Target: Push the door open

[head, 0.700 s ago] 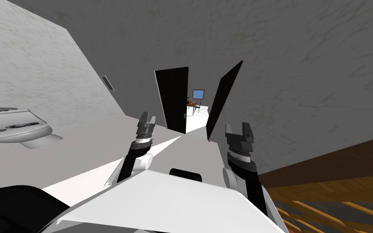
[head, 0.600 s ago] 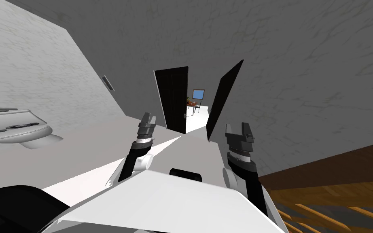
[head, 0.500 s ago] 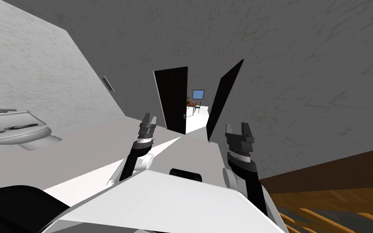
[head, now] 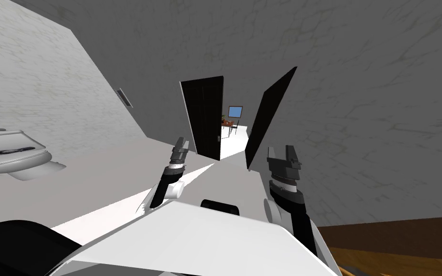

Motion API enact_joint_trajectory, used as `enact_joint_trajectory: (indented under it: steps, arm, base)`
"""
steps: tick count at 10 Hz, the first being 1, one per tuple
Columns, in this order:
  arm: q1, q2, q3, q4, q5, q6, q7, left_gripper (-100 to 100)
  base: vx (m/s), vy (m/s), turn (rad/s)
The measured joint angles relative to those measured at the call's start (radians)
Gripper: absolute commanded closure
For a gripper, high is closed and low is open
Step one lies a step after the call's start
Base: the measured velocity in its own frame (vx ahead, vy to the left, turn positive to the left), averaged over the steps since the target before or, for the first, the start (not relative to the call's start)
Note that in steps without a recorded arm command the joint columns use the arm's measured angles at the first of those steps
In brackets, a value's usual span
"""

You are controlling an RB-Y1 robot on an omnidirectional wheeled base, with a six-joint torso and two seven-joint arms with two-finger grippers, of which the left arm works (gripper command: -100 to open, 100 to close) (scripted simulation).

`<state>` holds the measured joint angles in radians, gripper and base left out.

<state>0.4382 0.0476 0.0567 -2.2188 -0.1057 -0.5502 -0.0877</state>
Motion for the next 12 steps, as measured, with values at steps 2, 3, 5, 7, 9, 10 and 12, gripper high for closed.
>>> enact_joint_trajectory:
  steps: [2,3,5,7,9,10,12]
  arm:
    - [-0.021,0.007,-0.003,0.052,-0.004,-0.005,0.007,-100]
    - [-0.029,0.011,-0.002,0.073,-0.004,-0.008,0.012,-100]
    - [-0.049,0.013,-0.006,0.121,-0.008,-0.014,0.016,-100]
    - [-0.066,0.017,-0.008,0.169,-0.011,-0.022,0.022,-100]
    - [-0.079,0.02,-0.011,0.221,-0.015,-0.037,0.028,-100]
    - [-0.091,0.021,-0.013,0.241,-0.017,-0.035,0.032,-100]
    - [-0.105,0.028,-0.013,0.289,-0.018,-0.042,0.042,-100]
  base:
    - [0.121,0.007,0.001]
    - [0.107,0.008,0.002]
    - [0.093,0.011,0.001]
    - [0.089,0.013,0.002]
    - [0.093,0.013,0.0]
    - [0.107,0.015,0.001]
    - [0.107,0.007,0.002]
